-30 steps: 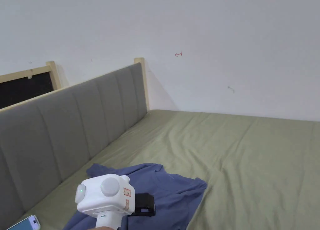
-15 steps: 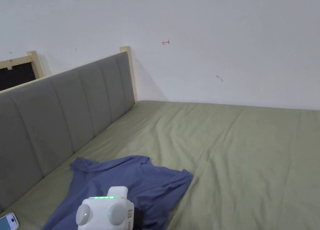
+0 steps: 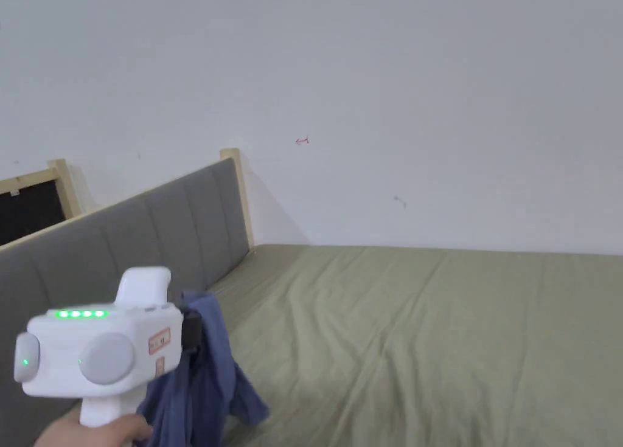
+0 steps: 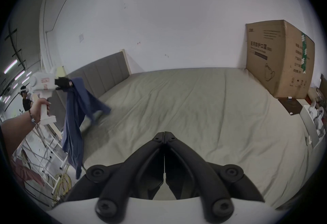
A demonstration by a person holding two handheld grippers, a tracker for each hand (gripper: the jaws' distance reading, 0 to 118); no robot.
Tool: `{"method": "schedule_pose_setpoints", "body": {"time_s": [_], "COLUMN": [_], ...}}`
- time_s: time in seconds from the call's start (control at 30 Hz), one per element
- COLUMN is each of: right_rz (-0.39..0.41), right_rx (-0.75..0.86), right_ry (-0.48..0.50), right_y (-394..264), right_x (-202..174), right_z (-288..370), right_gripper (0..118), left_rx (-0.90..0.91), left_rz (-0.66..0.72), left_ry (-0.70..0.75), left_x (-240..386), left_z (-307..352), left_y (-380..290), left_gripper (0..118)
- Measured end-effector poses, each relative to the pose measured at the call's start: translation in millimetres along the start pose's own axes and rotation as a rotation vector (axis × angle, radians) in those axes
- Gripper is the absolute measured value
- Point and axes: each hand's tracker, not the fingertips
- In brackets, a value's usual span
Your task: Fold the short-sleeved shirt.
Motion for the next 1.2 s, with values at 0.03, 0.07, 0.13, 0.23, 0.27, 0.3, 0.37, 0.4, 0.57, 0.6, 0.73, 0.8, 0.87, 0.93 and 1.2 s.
{"method": "schedule_pose_setpoints", "body": {"time_s": [0.03, 0.07, 0.13, 0.23, 0.27, 0.3, 0.37, 0.4, 0.57, 0.6, 0.73, 0.8, 0.87, 0.93, 1.2], "right_rz": [-0.014, -0.029, -0.05, -0.076, -0.08, -0.084, -0.094, -0.102, -0.162, -0.17, -0.199, -0.235, -0.273, -0.291, -0.299], "right_rx": [0.011, 0.024, 0.045, 0.084, 0.096, 0.11, 0.139, 0.151, 0.187, 0.183, 0.155, 0.139, 0.114, 0.087, 0.047], "right_ry": [-0.002, -0.007, -0.015, -0.031, -0.04, -0.053, -0.08, -0.093, -0.161, -0.174, -0.234, -0.241, -0.239, -0.239, -0.246], "right_y": [2, 4, 7, 11, 13, 12, 14, 14, 7, 5, -10, -20, -29, -36, -42], "right_x": [2, 5, 9, 17, 20, 27, 37, 42, 71, 78, 100, 110, 118, 123, 128], "right_z": [6, 12, 24, 45, 52, 57, 71, 77, 98, 99, 94, 88, 82, 76, 65], "right_gripper": [0, 0, 0, 0, 0, 0, 0, 0, 0, 0, 0, 0, 0, 0, 0], "left_rx": [0.046, 0.092, 0.137, 0.148, 0.13, 0.111, 0.069, 0.052, -0.077, -0.13, -0.436, -0.597, -0.738, -0.827, -0.757], "left_rz": [-0.052, -0.087, -0.093, -0.098, -0.105, -0.104, -0.099, -0.086, -0.079, -0.097, -0.111, -0.086, -0.024, 0.058, 0.098], "left_ry": [-0.044, -0.085, -0.19, -0.356, -0.391, -0.444, -0.546, -0.585, -0.735, -0.757, -0.817, -0.847, -0.844, -0.838, -0.834], "left_x": [14, 31, 80, 136, 158, 179, 217, 234, 323, 342, 409, 436, 452, 454, 415], "left_z": [14, 29, 74, 99, 109, 112, 113, 111, 76, 65, 11, -16, -37, -49, -43], "left_y": [20, 40, 70, 104, 111, 115, 118, 116, 79, 65, -14, -63, -103, -131, -110], "left_gripper": [5, 5, 5, 5, 5, 5, 5, 5, 5, 5, 5, 5, 5, 22, 110]}}
